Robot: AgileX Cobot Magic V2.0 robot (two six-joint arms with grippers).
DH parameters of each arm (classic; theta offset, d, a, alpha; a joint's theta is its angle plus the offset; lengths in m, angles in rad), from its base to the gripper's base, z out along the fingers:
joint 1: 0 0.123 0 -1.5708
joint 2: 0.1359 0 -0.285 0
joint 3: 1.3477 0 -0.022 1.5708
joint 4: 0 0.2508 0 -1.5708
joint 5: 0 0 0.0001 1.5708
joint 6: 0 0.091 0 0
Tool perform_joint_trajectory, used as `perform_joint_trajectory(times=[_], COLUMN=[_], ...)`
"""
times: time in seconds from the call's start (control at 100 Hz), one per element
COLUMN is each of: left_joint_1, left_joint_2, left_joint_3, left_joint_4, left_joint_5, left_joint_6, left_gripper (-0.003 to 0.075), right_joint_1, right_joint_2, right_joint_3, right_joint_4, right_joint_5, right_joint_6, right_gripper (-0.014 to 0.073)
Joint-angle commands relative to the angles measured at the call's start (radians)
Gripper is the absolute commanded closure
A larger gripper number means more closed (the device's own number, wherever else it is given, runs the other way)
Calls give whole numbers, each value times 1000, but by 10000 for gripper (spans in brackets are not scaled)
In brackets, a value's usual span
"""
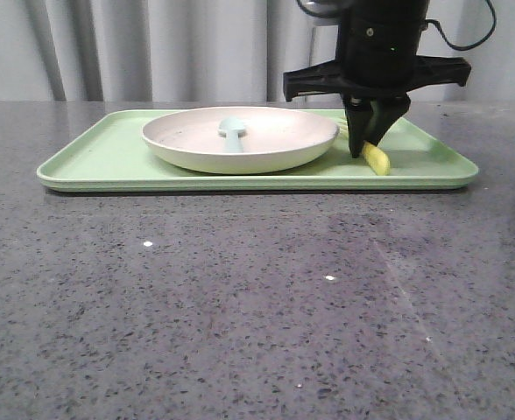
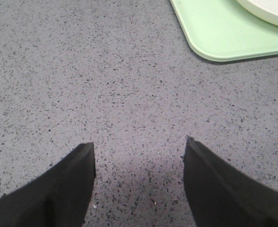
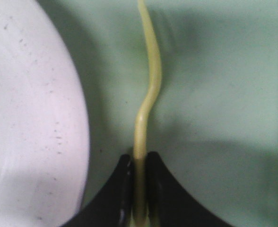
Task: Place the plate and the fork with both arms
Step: 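Lower the fork onto the tray beside the plate with the right gripper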
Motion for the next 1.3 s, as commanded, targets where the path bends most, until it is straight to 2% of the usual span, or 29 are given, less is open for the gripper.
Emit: perform_joint_trajectory(times=[0.0, 0.21, 0.49, 0.8, 1.1, 1.29], left_joint_1=[1, 1, 1, 1, 1, 1], left_joint_2=[2, 2, 2, 2, 2, 2], left_joint_3=[-26, -26, -26, -26, -26, -26], left_joint_4=[-15, -15, -15, -15, -15, -15], left_joint_5=[-66, -66, -66, -66, -66, -66], left_joint_6=[-8, -8, -8, -8, -8, -8], left_gripper=[311, 311, 311, 311, 311, 311], right_joint_1=[-15, -38, -46, -56, -115, -135], right_joint_2=[-48, -48, -59, -59, -59, -59], right_joint_3=[14, 70, 70, 70, 70, 70], right_joint_4=[12, 60, 68, 135, 306, 321], right_joint_5=[-46, -104, -115, -139, -145, -145], right_joint_6=[-9, -9, -36, -81, -237, -266], right_gripper=[662, 662, 662, 662, 662, 662])
